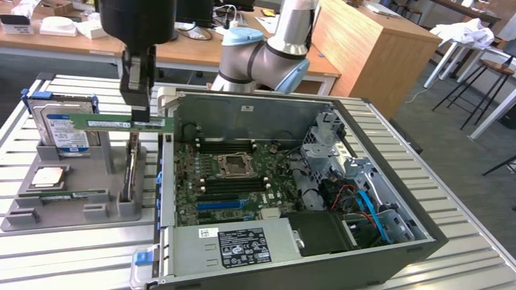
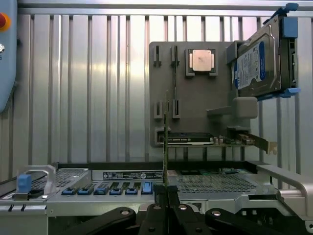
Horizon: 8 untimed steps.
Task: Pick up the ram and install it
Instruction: 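Pick up the ram and move it above insertion slot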
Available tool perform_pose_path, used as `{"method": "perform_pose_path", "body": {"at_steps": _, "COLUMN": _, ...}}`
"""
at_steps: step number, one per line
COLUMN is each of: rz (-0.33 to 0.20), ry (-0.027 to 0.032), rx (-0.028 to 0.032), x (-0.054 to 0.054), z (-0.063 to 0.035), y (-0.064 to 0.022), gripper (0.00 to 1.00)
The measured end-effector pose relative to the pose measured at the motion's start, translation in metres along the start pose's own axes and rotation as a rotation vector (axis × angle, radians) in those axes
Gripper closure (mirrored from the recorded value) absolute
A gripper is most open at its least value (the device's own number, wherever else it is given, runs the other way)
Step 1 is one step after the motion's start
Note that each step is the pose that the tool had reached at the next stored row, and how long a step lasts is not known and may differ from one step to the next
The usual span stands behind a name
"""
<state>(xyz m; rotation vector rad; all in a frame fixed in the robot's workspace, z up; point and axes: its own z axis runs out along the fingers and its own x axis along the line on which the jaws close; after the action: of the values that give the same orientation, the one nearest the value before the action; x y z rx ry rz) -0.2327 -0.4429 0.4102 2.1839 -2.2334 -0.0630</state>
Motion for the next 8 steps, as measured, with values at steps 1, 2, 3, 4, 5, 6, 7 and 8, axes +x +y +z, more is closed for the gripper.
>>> {"method": "perform_pose_path", "body": {"at_steps": 1, "rz": 0.0, "ry": 0.0, "rx": 0.0, "x": 0.0, "z": -0.0001, "y": -0.0029, "gripper": 0.89}}
{"method": "perform_pose_path", "body": {"at_steps": 2, "rz": 0.0, "ry": 0.0, "rx": -0.0001, "x": 0.0, "z": -0.0002, "y": -0.0058, "gripper": 0.89}}
{"method": "perform_pose_path", "body": {"at_steps": 3, "rz": 0.0, "ry": 0.0001, "rx": -0.0001, "x": 0.0, "z": -0.0004, "y": -0.0089, "gripper": 0.89}}
{"method": "perform_pose_path", "body": {"at_steps": 4, "rz": 0.0, "ry": 0.0001, "rx": -0.0002, "x": 0.0, "z": -0.0005, "y": -0.0118, "gripper": 0.89}}
{"method": "perform_pose_path", "body": {"at_steps": 5, "rz": 0.0, "ry": 0.0, "rx": -0.0002, "x": 0.0, "z": -0.0006, "y": -0.0147, "gripper": 0.89}}
{"method": "perform_pose_path", "body": {"at_steps": 6, "rz": 0.0, "ry": 0.0, "rx": -0.0002, "x": 0.0, "z": -0.0007, "y": -0.0177, "gripper": 0.89}}
{"method": "perform_pose_path", "body": {"at_steps": 7, "rz": 0.0, "ry": 0.0001, "rx": -0.0003, "x": 0.0, "z": -0.0009, "y": -0.0207, "gripper": 0.89}}
{"method": "perform_pose_path", "body": {"at_steps": 8, "rz": 0.0, "ry": 0.0001, "rx": -0.0002, "x": -0.001, "z": -0.001, "y": -0.0237, "gripper": 0.89}}
